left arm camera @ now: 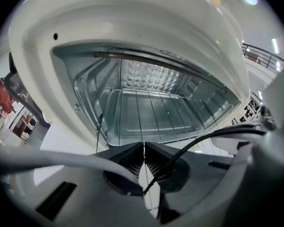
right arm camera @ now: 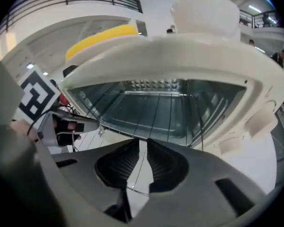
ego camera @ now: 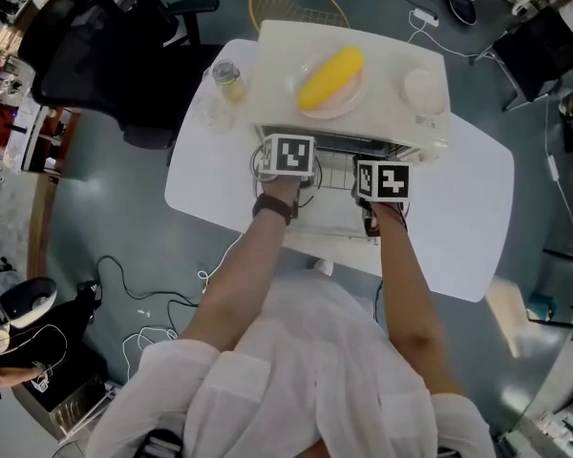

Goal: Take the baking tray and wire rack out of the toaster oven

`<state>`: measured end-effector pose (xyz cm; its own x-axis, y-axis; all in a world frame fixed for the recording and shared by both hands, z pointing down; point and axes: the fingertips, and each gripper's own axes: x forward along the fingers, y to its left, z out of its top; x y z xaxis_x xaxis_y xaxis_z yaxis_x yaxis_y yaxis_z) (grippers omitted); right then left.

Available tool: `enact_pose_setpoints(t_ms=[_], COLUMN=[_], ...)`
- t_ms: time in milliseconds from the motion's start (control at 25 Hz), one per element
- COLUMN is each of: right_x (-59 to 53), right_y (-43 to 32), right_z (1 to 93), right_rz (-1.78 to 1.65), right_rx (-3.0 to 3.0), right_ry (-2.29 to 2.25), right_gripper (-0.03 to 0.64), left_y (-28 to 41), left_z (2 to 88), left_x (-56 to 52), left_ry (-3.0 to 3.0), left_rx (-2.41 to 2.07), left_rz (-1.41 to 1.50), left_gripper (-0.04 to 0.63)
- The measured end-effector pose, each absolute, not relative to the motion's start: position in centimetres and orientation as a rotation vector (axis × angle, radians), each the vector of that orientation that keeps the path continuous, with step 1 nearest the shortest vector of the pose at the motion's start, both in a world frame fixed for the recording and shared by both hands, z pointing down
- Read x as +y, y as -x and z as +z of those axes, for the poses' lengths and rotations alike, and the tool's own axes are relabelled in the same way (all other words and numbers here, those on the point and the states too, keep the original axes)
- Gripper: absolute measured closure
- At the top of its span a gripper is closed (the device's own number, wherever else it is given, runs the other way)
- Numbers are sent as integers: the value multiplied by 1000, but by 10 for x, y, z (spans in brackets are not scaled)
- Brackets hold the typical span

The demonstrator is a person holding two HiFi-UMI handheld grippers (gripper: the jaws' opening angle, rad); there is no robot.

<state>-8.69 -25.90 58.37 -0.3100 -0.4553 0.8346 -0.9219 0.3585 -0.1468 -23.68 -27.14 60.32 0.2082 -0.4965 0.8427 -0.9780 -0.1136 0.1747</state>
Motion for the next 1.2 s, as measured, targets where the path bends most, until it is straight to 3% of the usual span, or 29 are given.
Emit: enact_pose_setpoints(t_ms=[1200], right_x=[-217], right_y=[83], right_z=[612], right_rz=[1167], right_rx=[-1823], right_ry=[-1150], right_gripper=[609], left_y=[227], left_z=[603], left_x=[-220], left_ry=[-1738], left_rx=[-1317], left_rz=[789], left_gripper=[580])
